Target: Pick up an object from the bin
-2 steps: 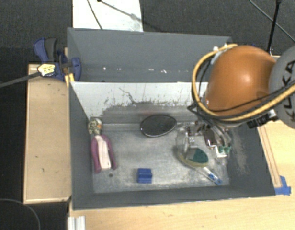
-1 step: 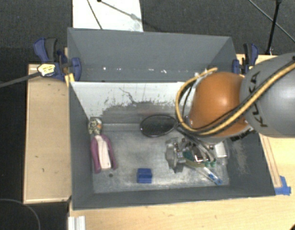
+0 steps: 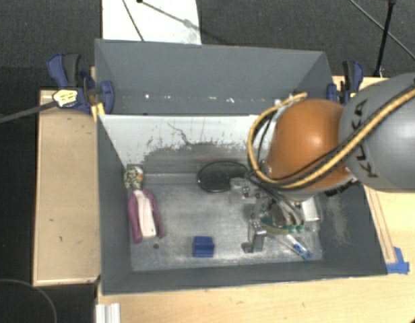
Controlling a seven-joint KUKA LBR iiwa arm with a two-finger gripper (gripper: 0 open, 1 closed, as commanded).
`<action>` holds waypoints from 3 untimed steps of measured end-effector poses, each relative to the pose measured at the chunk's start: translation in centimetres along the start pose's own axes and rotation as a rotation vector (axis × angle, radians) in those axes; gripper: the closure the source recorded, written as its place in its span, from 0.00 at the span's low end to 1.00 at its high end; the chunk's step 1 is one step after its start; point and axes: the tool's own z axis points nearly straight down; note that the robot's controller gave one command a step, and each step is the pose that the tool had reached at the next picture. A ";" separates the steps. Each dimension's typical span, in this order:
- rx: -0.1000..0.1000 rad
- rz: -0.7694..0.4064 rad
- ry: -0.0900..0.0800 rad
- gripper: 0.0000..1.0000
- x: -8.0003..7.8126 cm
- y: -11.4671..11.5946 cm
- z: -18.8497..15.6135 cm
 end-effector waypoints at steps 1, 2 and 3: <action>-0.001 -0.170 0.004 0.00 0.9 5.5 3.6; 0.000 -0.291 -0.002 0.00 -0.2 6.0 10.0; -0.001 -0.287 0.000 1.00 -0.1 6.0 9.9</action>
Offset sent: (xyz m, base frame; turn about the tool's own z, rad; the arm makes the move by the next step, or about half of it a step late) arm -0.0146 0.0518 -0.0351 -0.1712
